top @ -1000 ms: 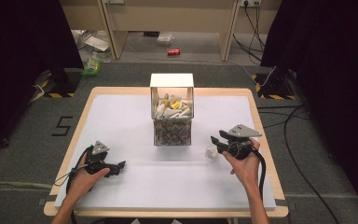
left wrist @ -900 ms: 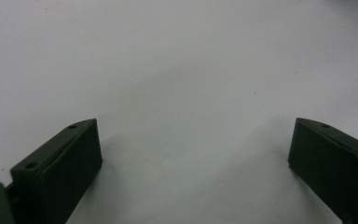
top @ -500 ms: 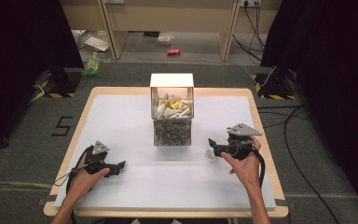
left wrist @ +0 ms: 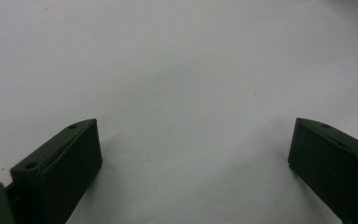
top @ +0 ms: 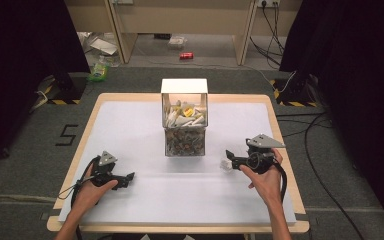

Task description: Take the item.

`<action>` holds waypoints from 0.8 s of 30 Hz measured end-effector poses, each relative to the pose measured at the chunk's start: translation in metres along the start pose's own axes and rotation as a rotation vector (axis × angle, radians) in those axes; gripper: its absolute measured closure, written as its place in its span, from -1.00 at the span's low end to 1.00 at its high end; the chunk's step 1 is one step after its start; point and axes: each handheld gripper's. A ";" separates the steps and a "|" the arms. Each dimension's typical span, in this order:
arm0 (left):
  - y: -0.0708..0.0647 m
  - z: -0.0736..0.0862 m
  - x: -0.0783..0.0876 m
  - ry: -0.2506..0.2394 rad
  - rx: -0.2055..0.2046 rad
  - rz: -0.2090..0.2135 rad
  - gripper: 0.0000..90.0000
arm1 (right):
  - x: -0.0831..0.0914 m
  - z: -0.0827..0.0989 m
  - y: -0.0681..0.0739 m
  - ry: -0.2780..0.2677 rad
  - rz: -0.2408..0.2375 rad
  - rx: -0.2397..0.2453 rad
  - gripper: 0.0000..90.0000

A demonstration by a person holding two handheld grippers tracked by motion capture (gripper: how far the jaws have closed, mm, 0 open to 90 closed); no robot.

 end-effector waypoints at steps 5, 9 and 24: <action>0.000 0.000 0.000 0.000 0.000 0.001 -0.96 | 0.002 0.005 0.000 0.003 -0.003 0.001 -0.63; 0.000 0.000 0.000 0.001 0.000 0.000 -0.96 | 0.004 0.008 -0.001 0.004 0.000 -0.004 -0.63; 0.000 0.000 0.000 -0.001 0.001 0.000 -0.96 | 0.017 0.023 -0.005 0.003 0.011 -0.014 -0.63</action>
Point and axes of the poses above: each handheld gripper's, and its own axes: x roughly backward along the jaws, z roughly out of its underside, y roughly to its left, and after that the axes turned 13 degrees about y, right-handed
